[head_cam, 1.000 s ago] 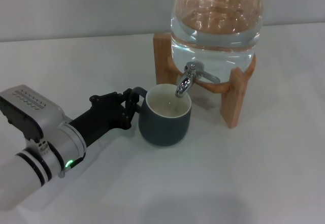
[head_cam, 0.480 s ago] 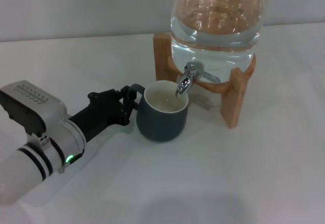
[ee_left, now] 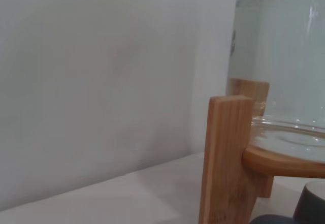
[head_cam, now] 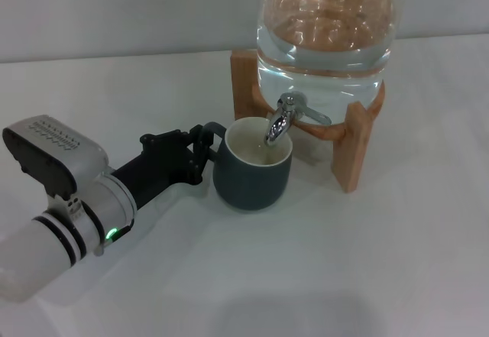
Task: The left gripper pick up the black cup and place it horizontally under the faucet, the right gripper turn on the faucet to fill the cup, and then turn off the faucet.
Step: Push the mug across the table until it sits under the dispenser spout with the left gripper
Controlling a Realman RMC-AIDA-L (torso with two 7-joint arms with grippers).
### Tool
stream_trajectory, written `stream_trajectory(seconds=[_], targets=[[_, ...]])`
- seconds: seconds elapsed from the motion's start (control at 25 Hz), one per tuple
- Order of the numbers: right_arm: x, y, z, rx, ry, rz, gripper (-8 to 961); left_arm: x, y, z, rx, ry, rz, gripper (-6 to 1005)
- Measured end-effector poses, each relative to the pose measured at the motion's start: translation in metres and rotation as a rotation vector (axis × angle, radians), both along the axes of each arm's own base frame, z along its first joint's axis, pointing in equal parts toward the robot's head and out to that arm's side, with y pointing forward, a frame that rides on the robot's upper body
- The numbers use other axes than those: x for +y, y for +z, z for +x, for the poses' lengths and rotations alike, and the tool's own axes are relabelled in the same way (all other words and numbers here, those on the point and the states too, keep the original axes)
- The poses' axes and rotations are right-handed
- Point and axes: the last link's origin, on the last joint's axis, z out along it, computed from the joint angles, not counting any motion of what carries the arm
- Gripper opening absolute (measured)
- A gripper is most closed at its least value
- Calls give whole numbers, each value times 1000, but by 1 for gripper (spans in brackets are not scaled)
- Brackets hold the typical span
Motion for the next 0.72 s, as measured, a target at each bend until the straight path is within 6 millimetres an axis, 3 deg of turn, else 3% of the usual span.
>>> stream_trajectory(seconds=[0.72], targets=[[3, 0, -1, 2, 1, -2, 841, -2, -7, 9, -1, -31, -34, 132]])
